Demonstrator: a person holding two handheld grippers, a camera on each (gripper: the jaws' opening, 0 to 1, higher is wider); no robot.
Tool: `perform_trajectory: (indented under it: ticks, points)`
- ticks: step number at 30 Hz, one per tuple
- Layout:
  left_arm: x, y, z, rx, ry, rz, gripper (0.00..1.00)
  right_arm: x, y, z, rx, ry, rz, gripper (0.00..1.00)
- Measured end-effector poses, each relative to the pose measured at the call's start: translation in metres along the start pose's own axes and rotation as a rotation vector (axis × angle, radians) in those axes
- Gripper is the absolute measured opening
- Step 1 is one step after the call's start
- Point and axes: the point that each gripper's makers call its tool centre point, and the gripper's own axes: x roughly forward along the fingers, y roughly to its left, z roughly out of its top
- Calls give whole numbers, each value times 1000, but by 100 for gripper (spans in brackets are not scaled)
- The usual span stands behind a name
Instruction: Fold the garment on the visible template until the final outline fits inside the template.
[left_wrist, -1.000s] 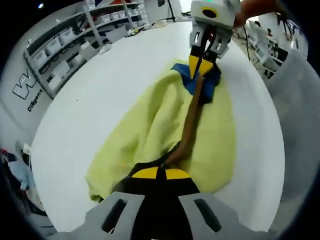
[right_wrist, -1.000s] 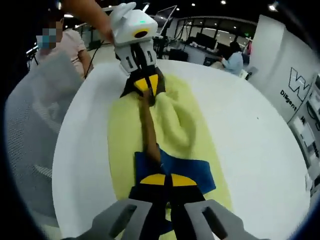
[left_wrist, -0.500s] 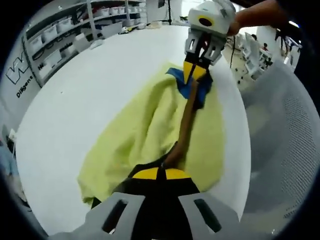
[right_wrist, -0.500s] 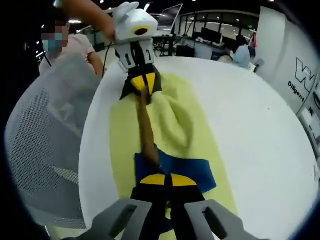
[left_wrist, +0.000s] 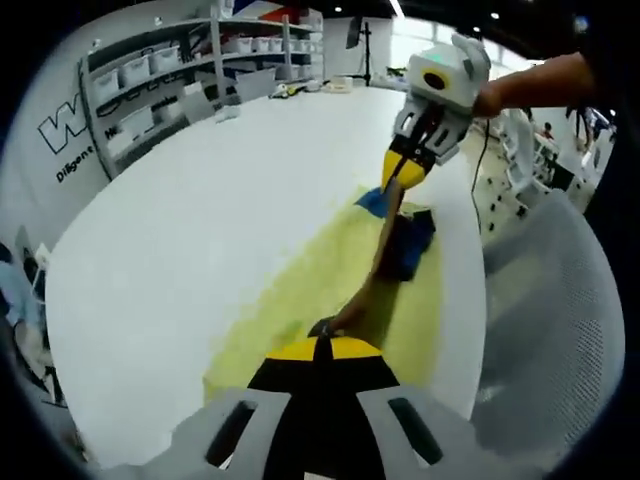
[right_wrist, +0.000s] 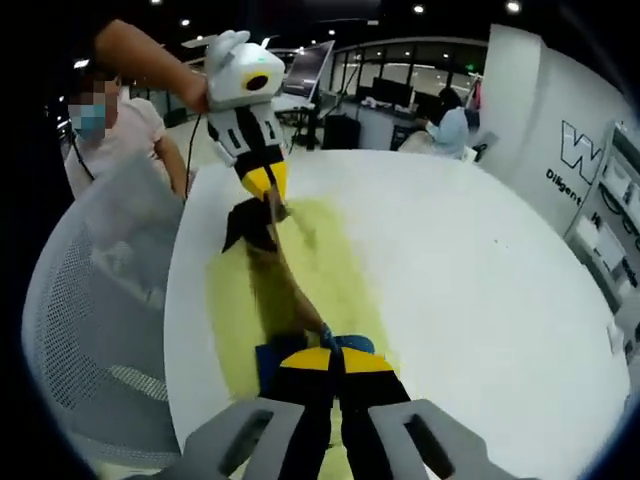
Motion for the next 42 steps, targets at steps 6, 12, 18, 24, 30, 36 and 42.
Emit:
perform_trajectory:
  ticks: [6, 12, 18, 24, 30, 36, 42]
  points:
    - [-8, 24, 19, -24, -41, 57, 1, -6, -18, 23, 7, -45, -51, 0]
    - [-15, 44, 37, -37, -80, 108, 1, -11, -36, 41, 18, -76, -102, 0]
    - [-24, 65, 56, -57, -119, 159, 1, -15, -53, 57, 26, -102, -141, 0]
    - [-29, 80, 74, -51, -141, 189, 1, -20, -73, 73, 26, -125, -178, 0]
    - [-32, 98, 92, -34, -158, 218, 1, -24, -97, 88, 22, -138, -211, 0]
    - [-31, 107, 103, -31, -164, 241, 1, -23, -119, 96, 32, -139, -245, 0]
    - [-20, 123, 106, -19, -142, 270, 1, -12, -137, 95, 42, -118, -275, 0]
